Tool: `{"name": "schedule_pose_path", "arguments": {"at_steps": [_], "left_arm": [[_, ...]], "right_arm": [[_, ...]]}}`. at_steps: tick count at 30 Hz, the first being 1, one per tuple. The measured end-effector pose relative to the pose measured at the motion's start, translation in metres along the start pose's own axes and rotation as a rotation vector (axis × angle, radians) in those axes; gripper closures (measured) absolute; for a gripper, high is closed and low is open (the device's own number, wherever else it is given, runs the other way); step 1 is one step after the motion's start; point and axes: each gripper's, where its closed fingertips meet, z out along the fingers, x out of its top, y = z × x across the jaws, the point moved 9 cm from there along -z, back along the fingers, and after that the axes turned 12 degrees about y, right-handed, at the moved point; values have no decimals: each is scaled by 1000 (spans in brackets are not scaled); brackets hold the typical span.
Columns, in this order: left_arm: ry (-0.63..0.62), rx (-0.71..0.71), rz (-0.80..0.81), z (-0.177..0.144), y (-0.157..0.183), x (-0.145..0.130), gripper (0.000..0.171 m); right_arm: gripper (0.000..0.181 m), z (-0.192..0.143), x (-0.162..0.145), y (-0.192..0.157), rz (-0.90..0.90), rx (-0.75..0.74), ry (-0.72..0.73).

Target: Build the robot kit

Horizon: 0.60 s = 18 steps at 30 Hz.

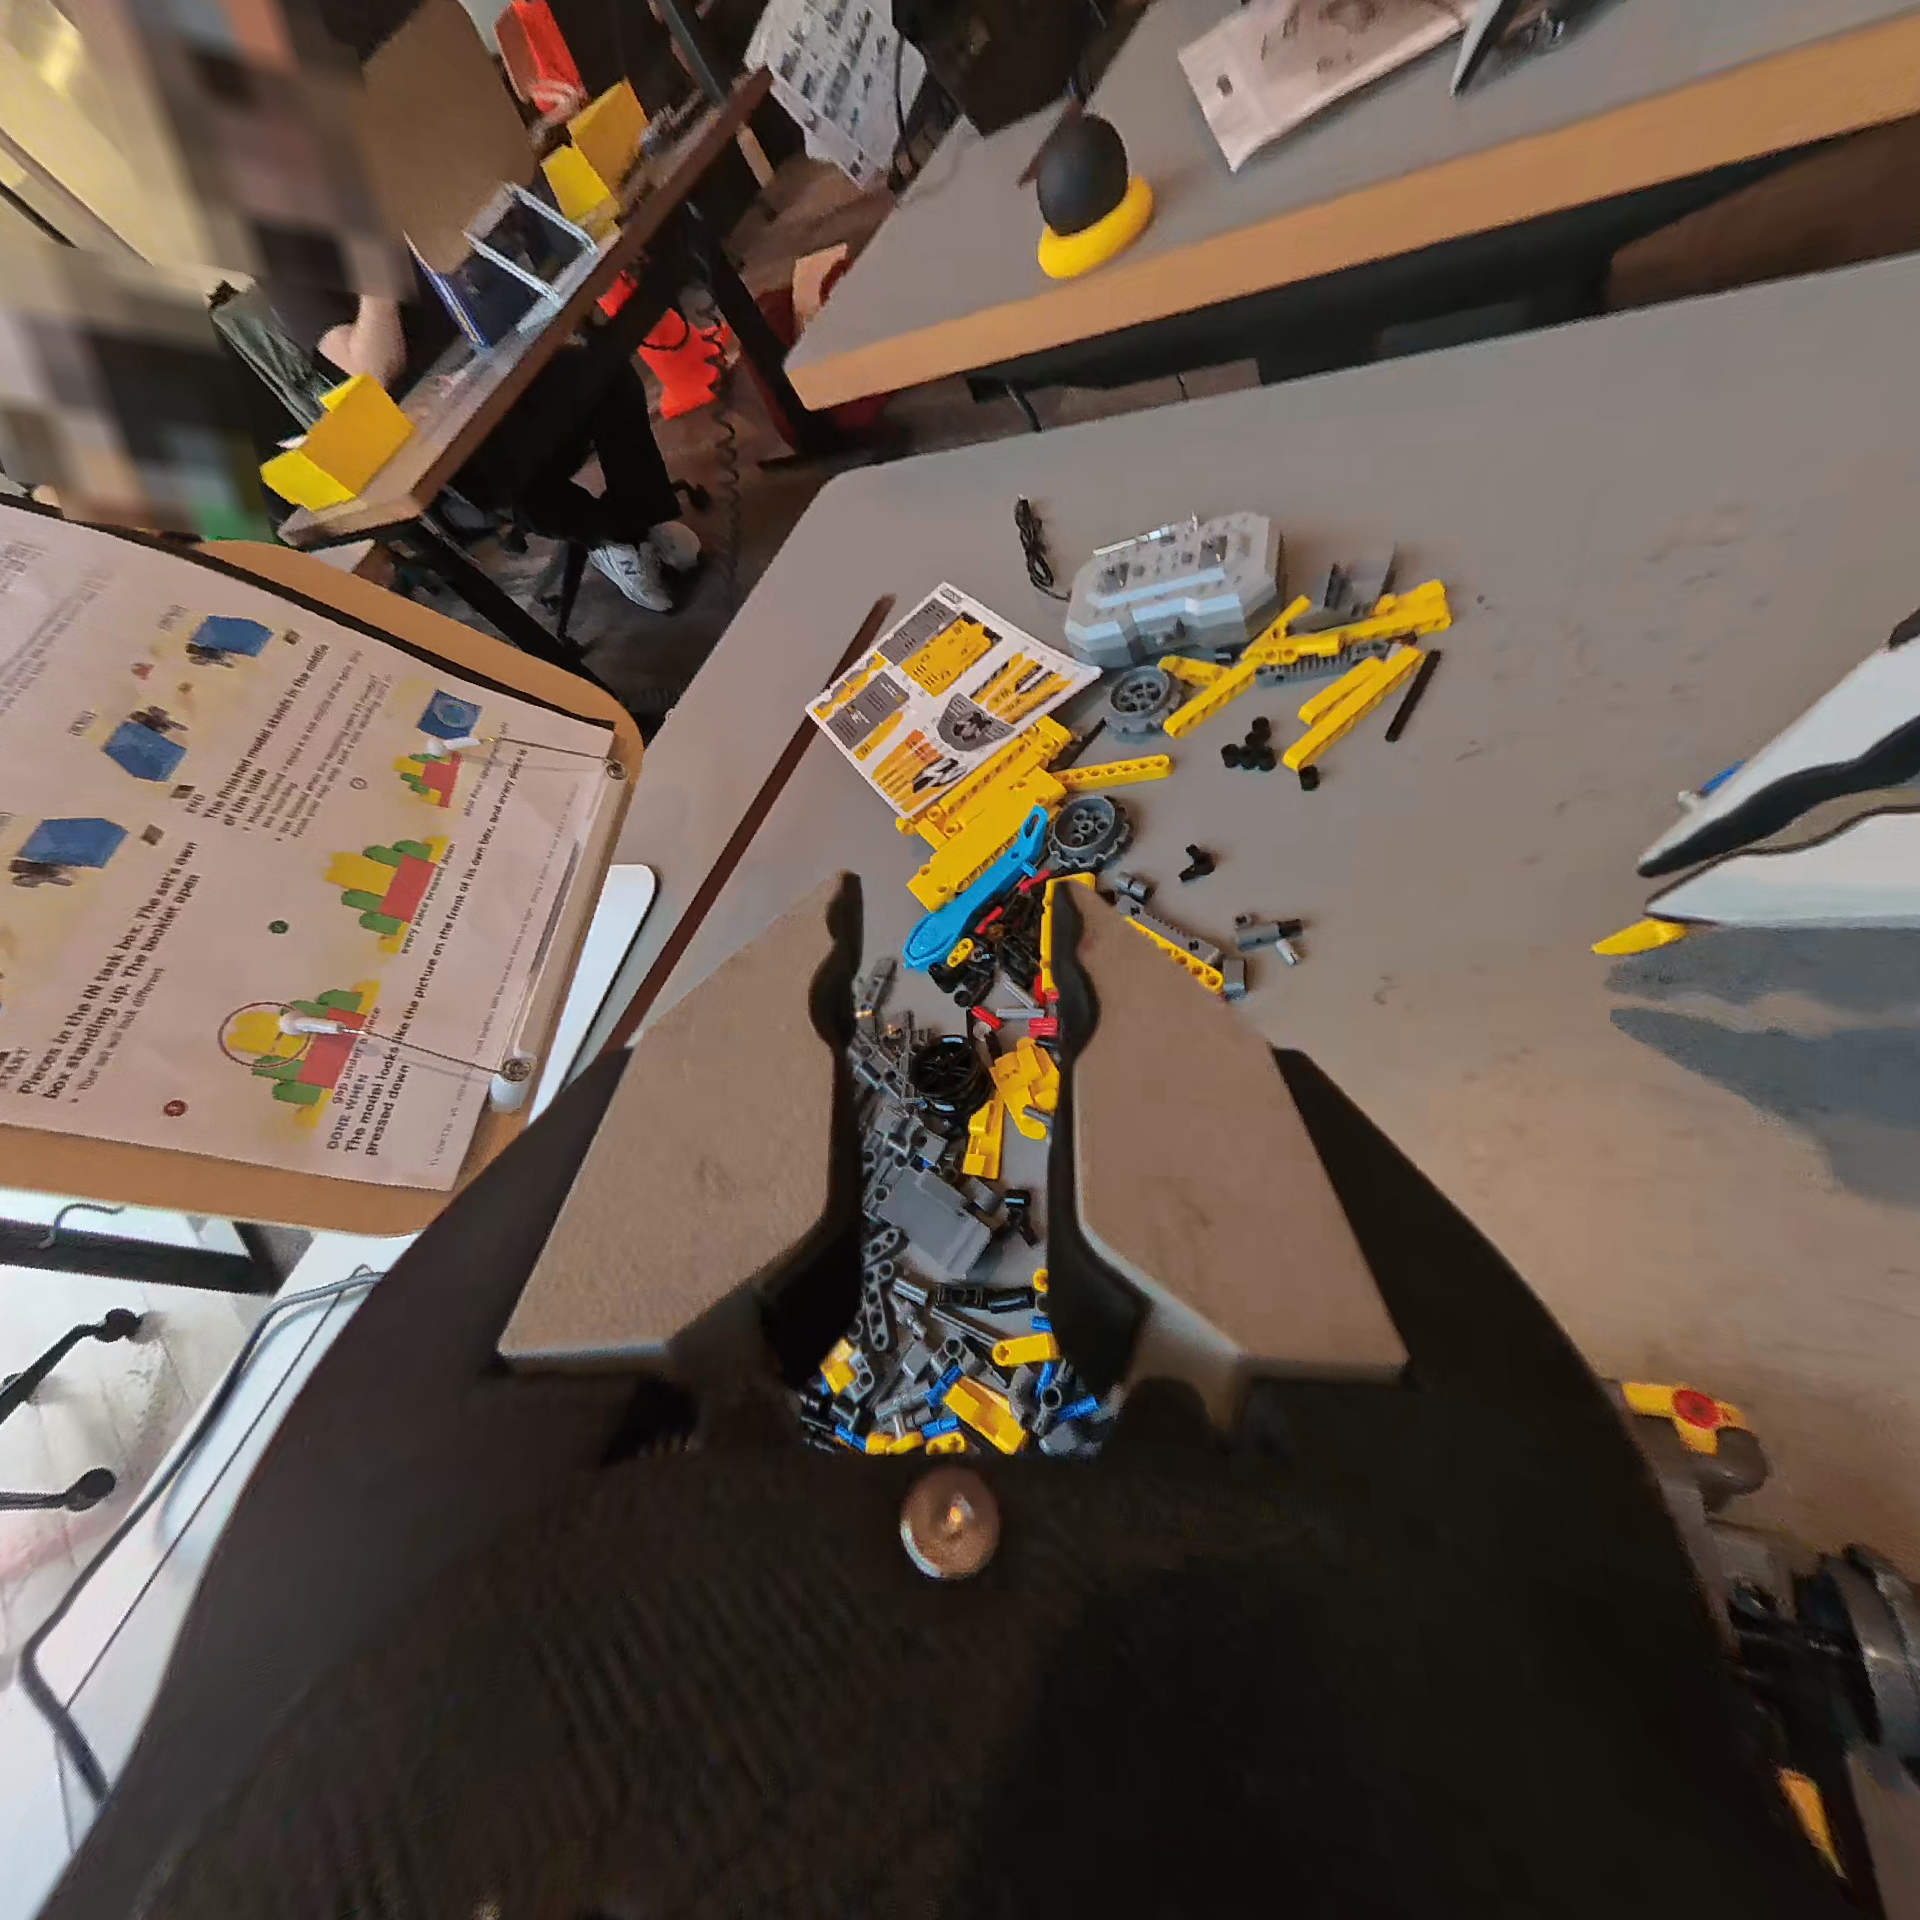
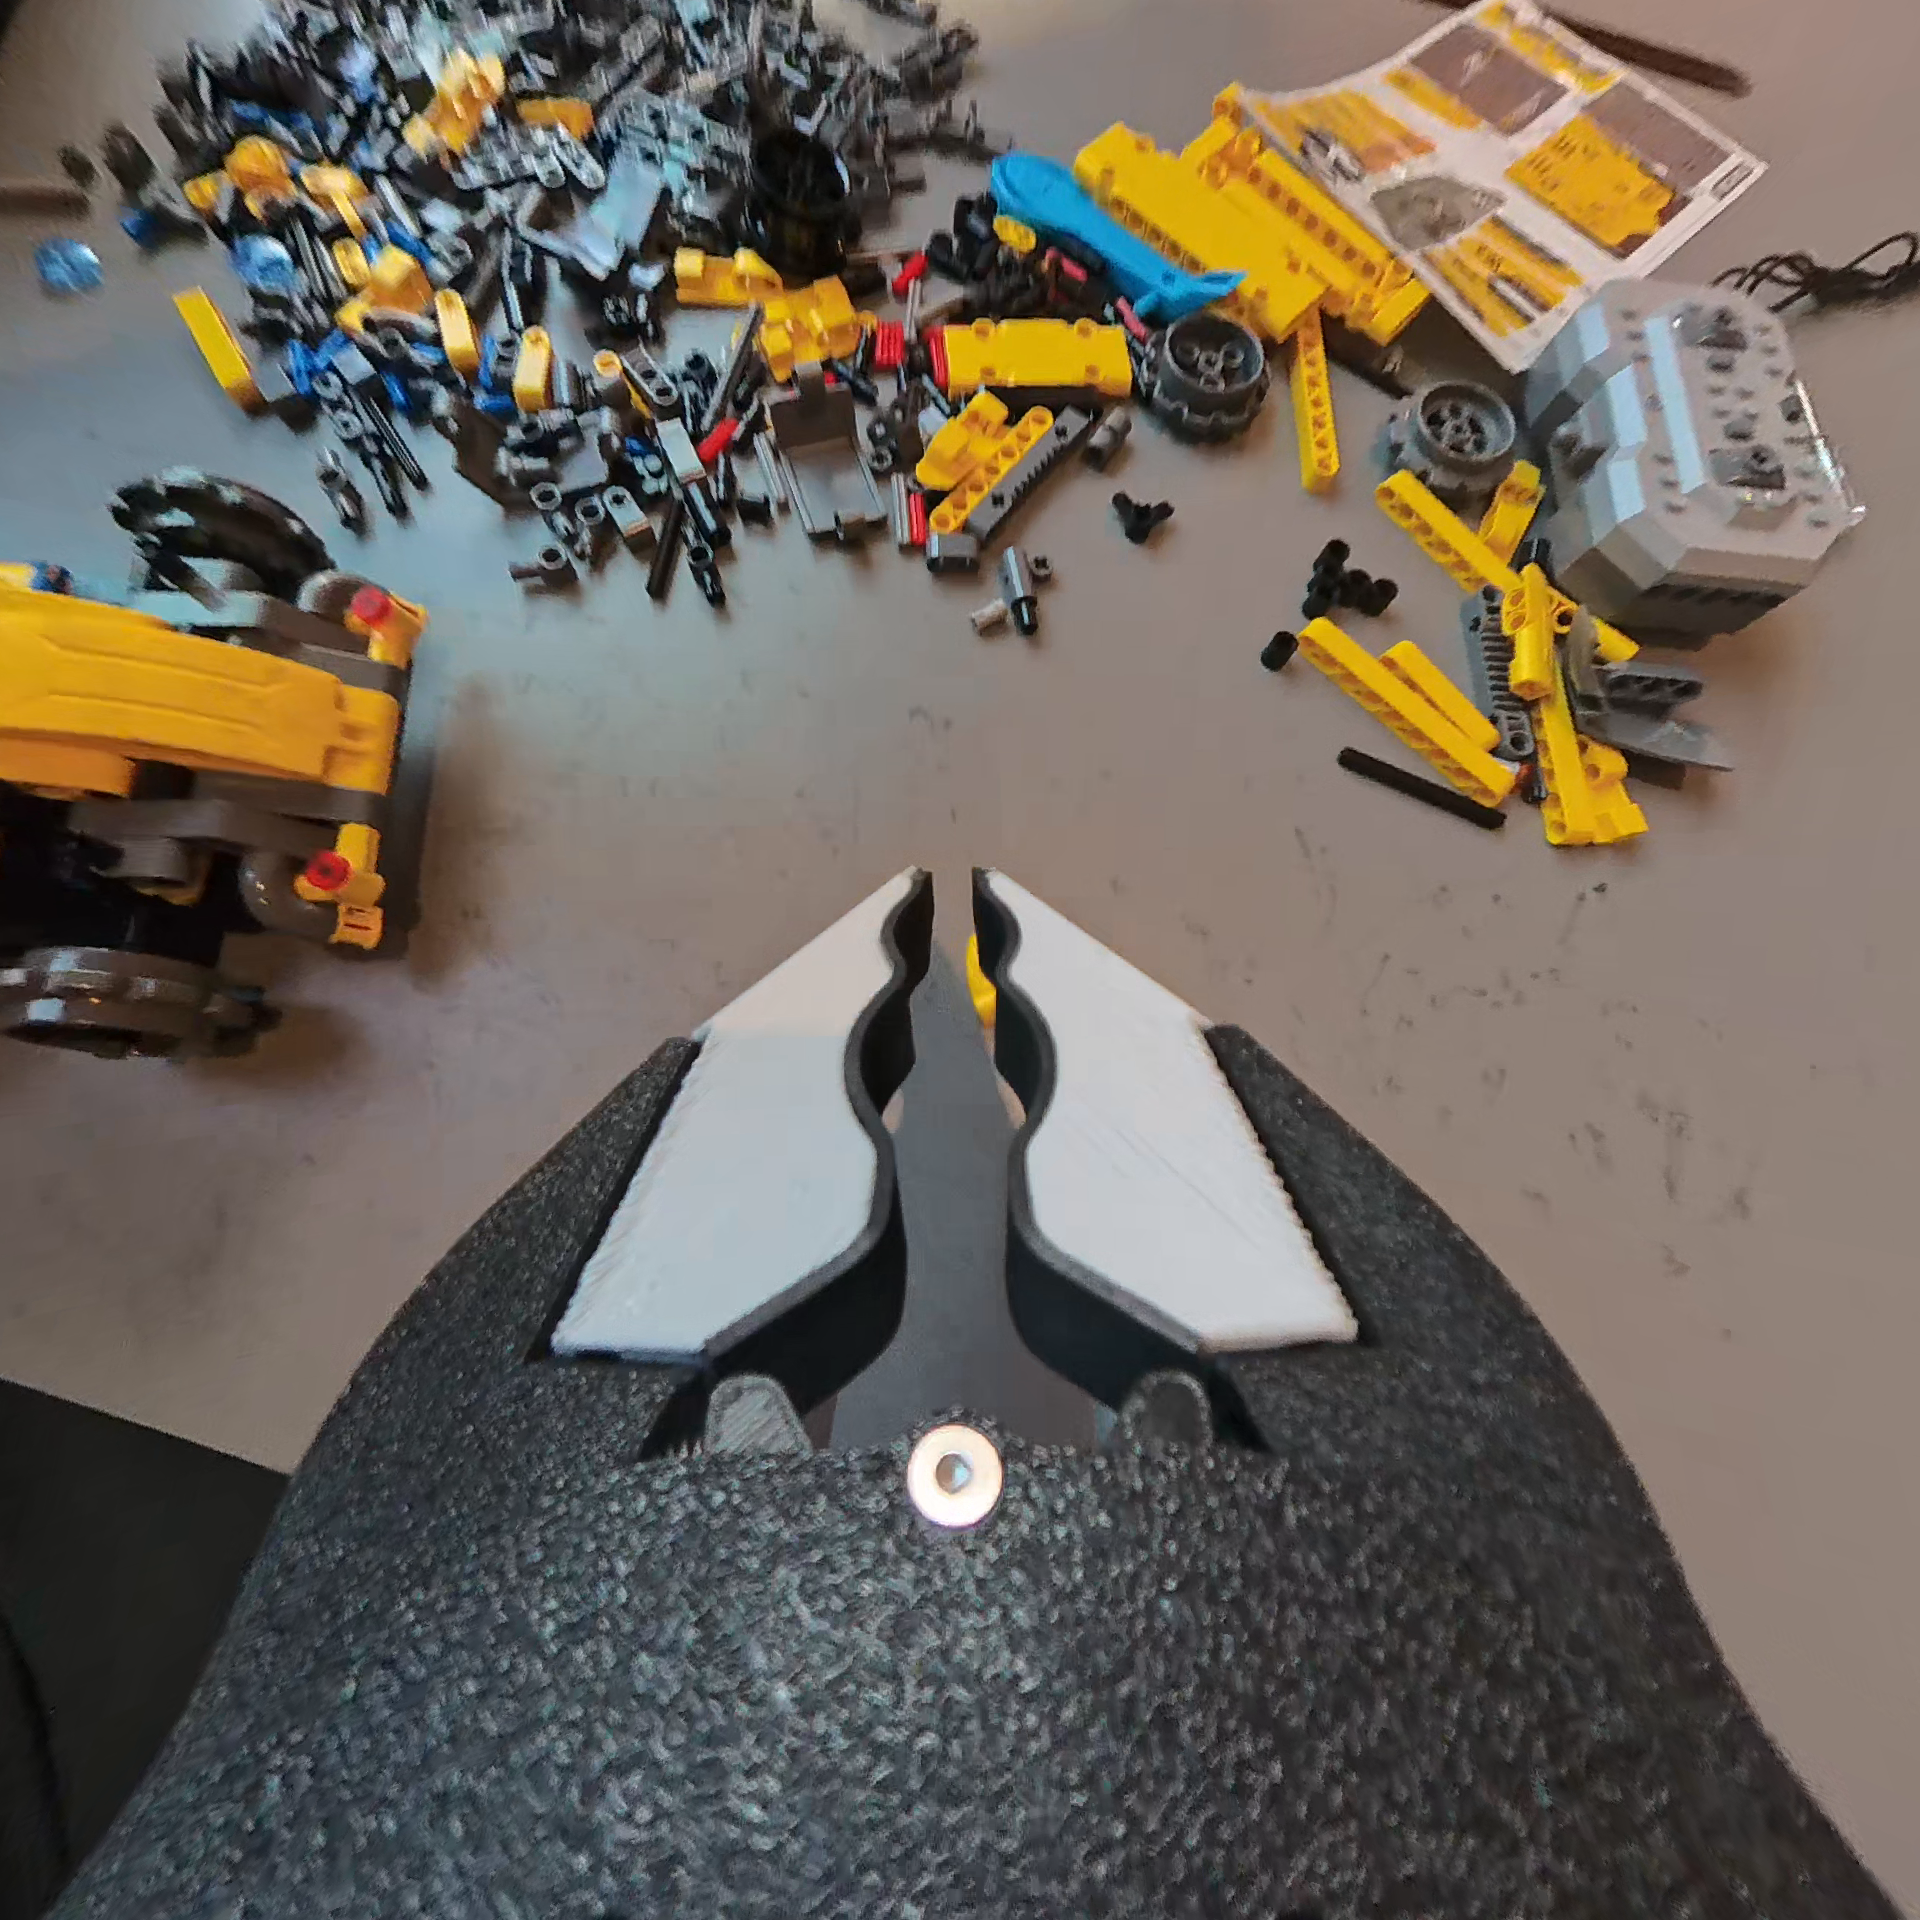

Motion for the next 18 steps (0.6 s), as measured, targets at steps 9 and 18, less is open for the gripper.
{"name": "schedule_pose_path", "arguments": {"at_steps": [9,18], "left_arm": [[-29,-3,38,-12,-24,-13,132],[-404,-392,-114,-8,-51,-95,132]], "right_arm": [[173,-24,5,-2,4,-33,154],[171,-21,10,-1,69,3,214]]}}
